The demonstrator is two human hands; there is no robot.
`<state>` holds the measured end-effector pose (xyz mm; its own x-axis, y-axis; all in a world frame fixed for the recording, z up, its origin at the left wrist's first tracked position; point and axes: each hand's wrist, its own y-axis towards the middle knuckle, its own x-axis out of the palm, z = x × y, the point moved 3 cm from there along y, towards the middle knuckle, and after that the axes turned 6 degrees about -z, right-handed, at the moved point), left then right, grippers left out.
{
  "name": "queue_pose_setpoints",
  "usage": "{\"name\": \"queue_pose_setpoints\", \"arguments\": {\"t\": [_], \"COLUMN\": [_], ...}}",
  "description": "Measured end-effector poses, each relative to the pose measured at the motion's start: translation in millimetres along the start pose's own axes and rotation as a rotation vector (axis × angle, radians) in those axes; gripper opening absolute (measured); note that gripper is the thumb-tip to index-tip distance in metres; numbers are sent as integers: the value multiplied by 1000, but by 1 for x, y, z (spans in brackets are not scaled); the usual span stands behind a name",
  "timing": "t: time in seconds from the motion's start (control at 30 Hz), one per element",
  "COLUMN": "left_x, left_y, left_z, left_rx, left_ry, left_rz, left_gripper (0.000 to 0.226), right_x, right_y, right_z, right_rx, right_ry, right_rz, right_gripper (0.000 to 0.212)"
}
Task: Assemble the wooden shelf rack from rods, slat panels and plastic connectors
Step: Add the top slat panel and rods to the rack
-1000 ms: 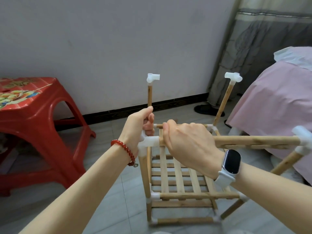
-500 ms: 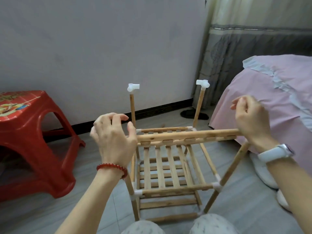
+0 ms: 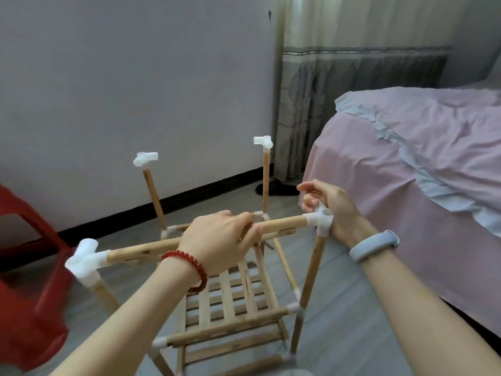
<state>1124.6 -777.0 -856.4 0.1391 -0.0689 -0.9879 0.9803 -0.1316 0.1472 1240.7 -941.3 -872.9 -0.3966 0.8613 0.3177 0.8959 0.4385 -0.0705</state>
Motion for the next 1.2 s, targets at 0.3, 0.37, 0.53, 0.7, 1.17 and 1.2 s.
{"name": "queue_pose_setpoints", "arguments": {"t": [0.3,0.37,0.53,0.7,1.17,1.2], "left_x": [3,3,6,-1,8,10], "left_y": [3,4,20,26,-114,-112], "left_z": [2,3,5,5,-130,-126], "left_rx": [-97,-104,-166,-145,-667,-646], "left_ry": [-96,-107,-133,-201,-1445,-1497], "left_rz": [29,17,-18,-78,461,399], "left_gripper": [28,28,28,36,25,30], "right_x": [-3,-4,-4,-8,199,199], "right_y": [9,12,20,17,-53,-52], "right_z": [6,6,1,-11,61,59], "right_rx": [-72,-88,-277,-505,-813,-794], "right_ry": [-331,-356,-503,-917,-1609,-1625], "right_rz": [76,87,289,715,-312,-305], "right_gripper": [29,29,32,27,36,38]}}
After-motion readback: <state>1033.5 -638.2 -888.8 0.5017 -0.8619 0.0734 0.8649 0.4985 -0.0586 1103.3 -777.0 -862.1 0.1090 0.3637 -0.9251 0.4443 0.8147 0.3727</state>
